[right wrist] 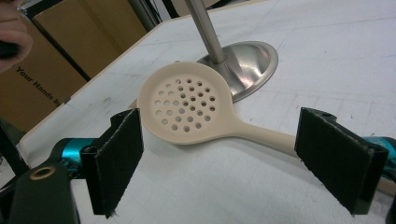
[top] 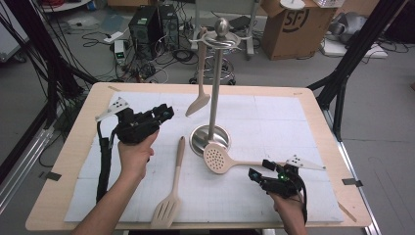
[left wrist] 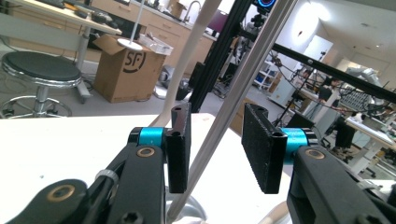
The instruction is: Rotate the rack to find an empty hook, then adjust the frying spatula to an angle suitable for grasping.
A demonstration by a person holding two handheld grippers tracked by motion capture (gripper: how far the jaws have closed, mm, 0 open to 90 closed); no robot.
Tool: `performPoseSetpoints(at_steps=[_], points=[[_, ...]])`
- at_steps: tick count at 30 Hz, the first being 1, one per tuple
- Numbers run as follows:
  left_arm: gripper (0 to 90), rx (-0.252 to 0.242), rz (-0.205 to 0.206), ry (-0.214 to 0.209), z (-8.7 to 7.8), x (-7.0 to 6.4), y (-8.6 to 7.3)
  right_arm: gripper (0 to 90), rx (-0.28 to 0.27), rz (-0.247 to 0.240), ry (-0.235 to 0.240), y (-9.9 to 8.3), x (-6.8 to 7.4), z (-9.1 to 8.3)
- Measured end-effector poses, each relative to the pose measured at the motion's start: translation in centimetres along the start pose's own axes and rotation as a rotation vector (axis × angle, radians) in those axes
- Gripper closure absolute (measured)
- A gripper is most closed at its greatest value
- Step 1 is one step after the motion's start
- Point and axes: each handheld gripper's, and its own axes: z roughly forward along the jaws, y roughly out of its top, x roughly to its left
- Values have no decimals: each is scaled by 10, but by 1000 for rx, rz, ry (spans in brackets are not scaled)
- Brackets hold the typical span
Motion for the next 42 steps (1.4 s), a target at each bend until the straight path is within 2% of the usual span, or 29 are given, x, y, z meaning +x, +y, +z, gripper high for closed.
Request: performPoseSetpoints(at_steps=[5, 11, 17, 19, 22, 26, 30, 38, 42], points=[[632, 8, -18, 9, -6, 6, -12, 147, -2, 2, -1, 0, 0, -1], [637, 43, -41, 9, -13, 13, -29, 147, 2, 0, 0, 0, 0, 0], [642, 59, -69, 34, -19, 24, -43, 147, 1, 2, -4, -1, 0, -1], [663, 71, -71, 36, -20, 29, -47, 147, 4, 2, -5, -1, 0, -1], [759, 78, -72, 52, -22, 34, -54, 147, 4, 3, -7, -1, 0, -1], [834, 120, -83, 76, -22, 40, -66, 147, 7, 3, -7, -1, 0, 0], [892, 139, -93, 96, -21, 43, -74, 147, 8, 10, -6, -1, 0, 0], [897, 197, -77, 149, -13, 46, -83, 147, 4, 3, -8, -1, -1, 0], [897, 263, -77, 154, -7, 48, -90, 147, 1, -1, -9, -1, -1, 0]])
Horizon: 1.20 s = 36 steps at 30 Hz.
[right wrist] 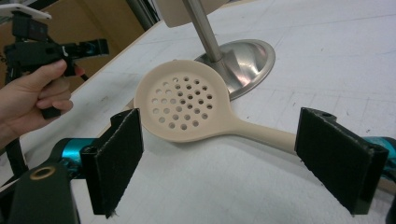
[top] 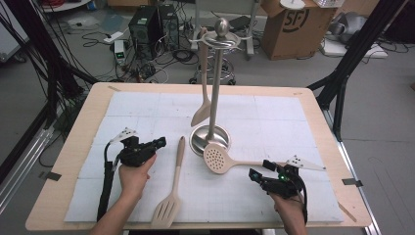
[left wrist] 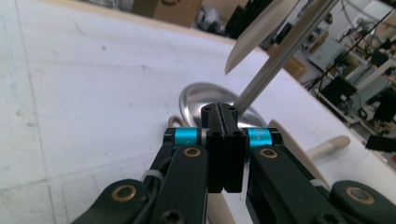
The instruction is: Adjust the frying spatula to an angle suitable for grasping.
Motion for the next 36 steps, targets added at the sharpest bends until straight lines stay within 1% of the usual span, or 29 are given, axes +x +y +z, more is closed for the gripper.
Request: performPoseSetpoints(at_steps=[3, 5, 8, 10, 11, 13, 15, 17, 19, 22, 23, 24, 26, 28, 30, 32, 33, 34, 36], points=[[897, 39, -6, 8, 6, 1, -4, 147, 4, 3, 1, 0, 0, 0], [897, 62, -21, 8, 9, 2, -6, 147, 5, 6, 2, 0, 0, 0], [897, 106, -22, 18, 16, 2, -10, 147, 5, 1, 2, 0, 0, 1], [897, 133, -11, 32, 21, 1, -14, 147, 8, 2, 1, 0, 0, 1], [897, 145, -14, 35, 24, 1, -15, 147, 9, 0, 2, 0, 0, 1], [897, 155, -13, 46, 27, 2, -18, 147, 9, 0, 1, 0, 0, 1], [897, 150, -26, 49, 29, 1, -19, 147, 8, 5, 2, 0, 0, 1], [897, 163, -22, 53, 31, 1, -19, 147, 3, -1, -1, 0, -1, 0], [897, 188, -13, 66, 33, 2, -21, 147, 0, 6, 0, 0, -1, -1], [898, 211, -22, 77, 35, 4, -23, 147, 0, 6, -1, 0, -1, -1], [898, 210, -26, 78, 35, 4, -23, 147, -1, 3, 0, 0, -1, -1], [899, 212, -35, 76, 35, 4, -23, 147, -3, 0, -1, 0, -1, -1], [899, 230, -70, 66, 37, 5, -23, 147, -2, 2, 1, 0, -1, -2], [899, 241, -90, 81, 38, 7, -23, 147, -1, 4, 1, 0, -1, -2], [899, 258, -129, 84, 39, 11, -23, 147, -2, 2, 1, 0, -1, -2], [899, 270, -158, 88, 40, 11, -23, 147, -3, 1, 0, 0, -1, -2], [899, 284, -162, 86, 41, 12, -23, 147, -5, -5, 0, 0, -1, -1], [899, 281, -164, 91, 42, 11, -24, 147, -4, -2, 1, 0, -1, -1], [898, 287, -169, 86, 44, 8, -24, 147, -2, 0, 2, 1, -1, -1]])
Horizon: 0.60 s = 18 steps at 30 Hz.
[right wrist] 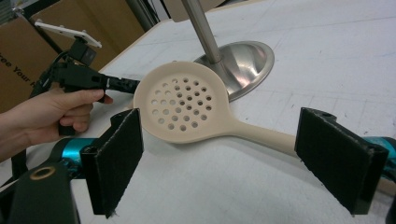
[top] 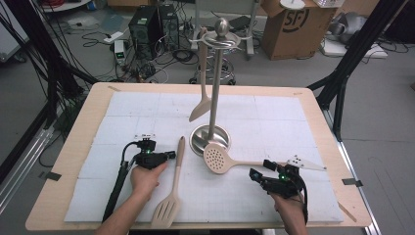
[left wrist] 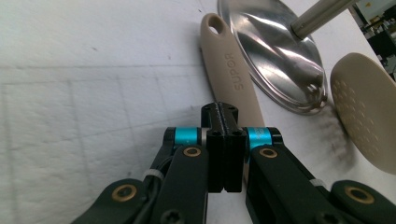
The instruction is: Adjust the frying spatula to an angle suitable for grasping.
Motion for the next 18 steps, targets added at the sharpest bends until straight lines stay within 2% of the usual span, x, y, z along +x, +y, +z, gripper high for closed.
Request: performPoseSetpoints(at_steps=[4, 6, 9, 18], points=[[899, 8, 22, -4, 7, -8, 1, 147, 1, -4, 0, 0, 1, 1], [898, 15, 17, -15, 11, -10, 2, 147, 1, -3, 0, 0, 1, 2], [898, 17, -1, -33, 15, -10, 4, 147, -3, 0, -4, 0, 0, 1], [898, 24, 26, -47, 18, -13, 6, 147, -3, 0, -3, 1, 0, 1]])
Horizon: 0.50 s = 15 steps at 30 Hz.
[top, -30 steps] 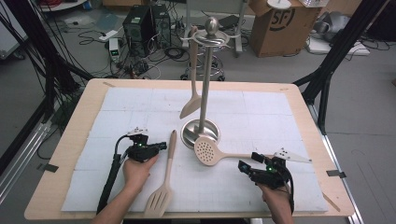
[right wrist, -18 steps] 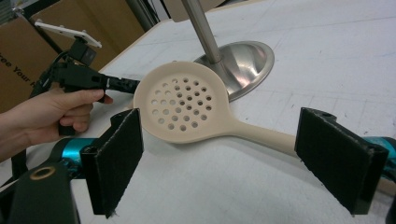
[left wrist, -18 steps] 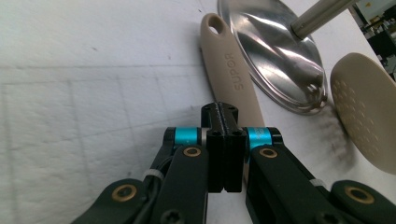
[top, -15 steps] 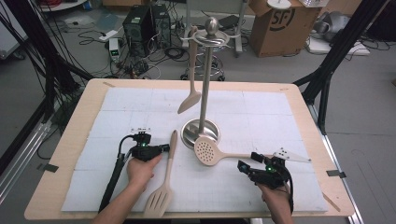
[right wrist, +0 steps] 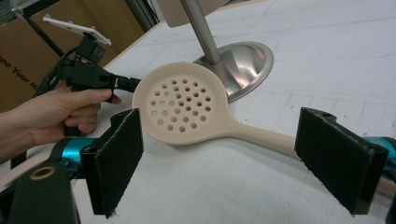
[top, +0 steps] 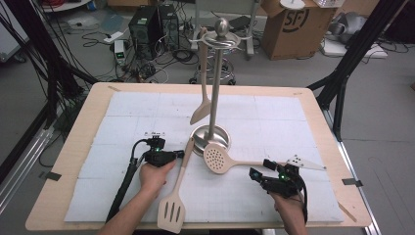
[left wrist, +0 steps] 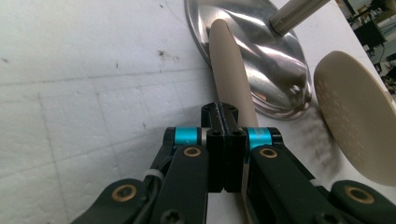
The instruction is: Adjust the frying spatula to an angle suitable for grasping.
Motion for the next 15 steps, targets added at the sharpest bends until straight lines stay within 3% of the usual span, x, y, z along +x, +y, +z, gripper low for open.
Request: performPoseSetpoints(at_steps=[6, 11, 15], points=[[899, 11, 7, -1, 4, -1, 3, 147, 0, 5, 0, 0, -1, -1], [899, 15, 32, -2, 11, -8, 7, 147, -1, 4, -1, 0, -1, 0], [898, 18, 21, -10, 16, -13, 8, 147, -5, 11, -3, 0, -2, -1]])
